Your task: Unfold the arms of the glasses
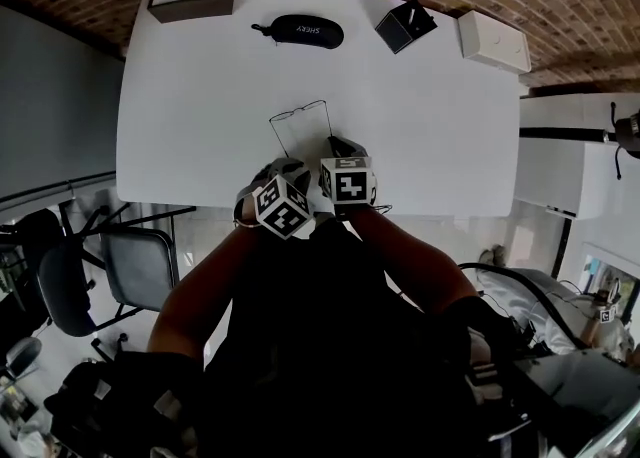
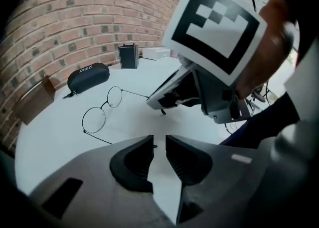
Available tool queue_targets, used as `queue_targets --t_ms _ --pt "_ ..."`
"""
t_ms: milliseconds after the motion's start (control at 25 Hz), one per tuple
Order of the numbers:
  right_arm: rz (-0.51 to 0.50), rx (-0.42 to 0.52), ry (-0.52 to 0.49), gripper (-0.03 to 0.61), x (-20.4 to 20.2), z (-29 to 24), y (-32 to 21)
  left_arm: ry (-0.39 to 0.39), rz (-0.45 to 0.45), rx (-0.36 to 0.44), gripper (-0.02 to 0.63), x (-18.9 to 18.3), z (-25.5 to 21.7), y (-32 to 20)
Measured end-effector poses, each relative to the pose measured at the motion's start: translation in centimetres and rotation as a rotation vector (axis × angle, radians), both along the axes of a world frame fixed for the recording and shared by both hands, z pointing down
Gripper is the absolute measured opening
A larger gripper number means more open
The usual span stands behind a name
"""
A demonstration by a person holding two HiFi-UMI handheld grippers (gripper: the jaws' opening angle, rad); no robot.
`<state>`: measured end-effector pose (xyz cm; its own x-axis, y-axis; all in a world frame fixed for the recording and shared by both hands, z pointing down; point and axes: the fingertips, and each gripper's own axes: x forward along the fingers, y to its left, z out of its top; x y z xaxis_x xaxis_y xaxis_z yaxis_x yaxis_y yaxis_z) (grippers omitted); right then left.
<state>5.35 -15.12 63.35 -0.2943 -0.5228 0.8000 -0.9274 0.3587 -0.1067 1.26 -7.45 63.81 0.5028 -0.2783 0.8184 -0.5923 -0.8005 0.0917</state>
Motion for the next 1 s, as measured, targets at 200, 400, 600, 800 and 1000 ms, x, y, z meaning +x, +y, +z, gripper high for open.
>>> queue_targets --t_ms 200,400,600,800,1000 --pt "-0.002 -0.001 -0.004 0.017 -0.1 0.1 0.0 -0.023 -0.13 -0.03 0.08 -1.2 1.2 -0.8" --pt "0.009 -0.005 -0.006 0.017 0.3 0.0 0.1 -0.048 -0.139 -0.021 0.074 -2.3 1.3 -1.0" --pt "0.007 -0.001 -0.024 0.018 0.0 0.3 0.1 -0.049 -0.147 -0.011 0.072 -3.3 1.4 -1.5" --pt "-0.006 0.012 -0.032 0.018 -0.3 0.4 0.2 -0.027 -0.134 -0.011 0.072 -3.6 1.2 -1.7" --pt "-0.022 0.018 -0.043 0.02 -0.8 0.2 0.1 -0.044 -0.134 0.011 0.072 -4.3 0.8 -2.6"
